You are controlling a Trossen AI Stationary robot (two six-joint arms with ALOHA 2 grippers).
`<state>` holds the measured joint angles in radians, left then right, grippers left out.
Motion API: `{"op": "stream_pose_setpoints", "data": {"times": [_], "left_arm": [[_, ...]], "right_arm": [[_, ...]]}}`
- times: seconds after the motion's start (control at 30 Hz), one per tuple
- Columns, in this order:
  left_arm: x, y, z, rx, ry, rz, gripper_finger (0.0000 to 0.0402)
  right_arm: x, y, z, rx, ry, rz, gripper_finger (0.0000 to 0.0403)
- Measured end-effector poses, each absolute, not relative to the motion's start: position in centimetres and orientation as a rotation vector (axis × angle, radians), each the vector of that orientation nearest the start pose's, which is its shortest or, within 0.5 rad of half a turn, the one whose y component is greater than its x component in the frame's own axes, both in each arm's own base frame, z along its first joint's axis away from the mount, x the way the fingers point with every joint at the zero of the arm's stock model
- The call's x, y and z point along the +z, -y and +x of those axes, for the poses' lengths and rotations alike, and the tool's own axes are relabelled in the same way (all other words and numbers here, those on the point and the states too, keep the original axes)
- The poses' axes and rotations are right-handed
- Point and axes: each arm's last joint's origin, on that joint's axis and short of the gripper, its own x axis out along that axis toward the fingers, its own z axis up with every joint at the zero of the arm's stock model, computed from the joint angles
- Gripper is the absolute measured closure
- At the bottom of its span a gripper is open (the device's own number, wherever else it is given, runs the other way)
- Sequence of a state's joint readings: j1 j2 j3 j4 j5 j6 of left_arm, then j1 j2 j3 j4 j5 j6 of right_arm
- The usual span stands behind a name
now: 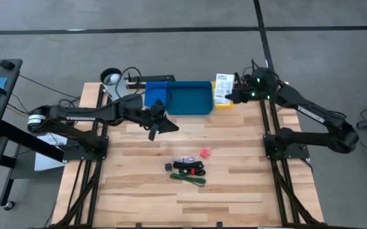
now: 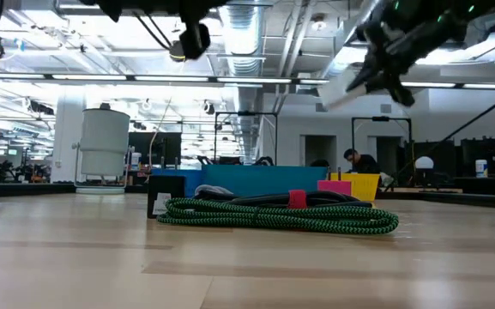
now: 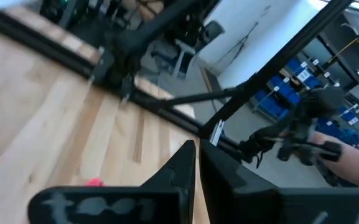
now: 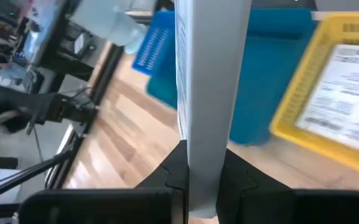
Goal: Pick and place items into bin
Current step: Put the white card reader box into the yellow bin
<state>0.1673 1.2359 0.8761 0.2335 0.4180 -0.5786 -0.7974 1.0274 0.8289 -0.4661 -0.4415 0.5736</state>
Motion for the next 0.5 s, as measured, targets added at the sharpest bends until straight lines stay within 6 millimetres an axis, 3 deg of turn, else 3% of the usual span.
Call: {"op": "stream_pose_setpoints", "data": {"times": [0.23, 0.5], "left_arm": [[33.3, -3.3, 25.7, -0.176, -0.084, -0.519, 0.0392], [34.9, -3.2, 23.4, -0.081, -0.022, -0.416, 0.0392]], "right_arm": [[24.4, 18.9, 14.6, -0.447, -0.523, 1.065, 0.037], [20.5, 21.5, 14.6, -0.444, -0.616, 1.159, 0.037]]}}
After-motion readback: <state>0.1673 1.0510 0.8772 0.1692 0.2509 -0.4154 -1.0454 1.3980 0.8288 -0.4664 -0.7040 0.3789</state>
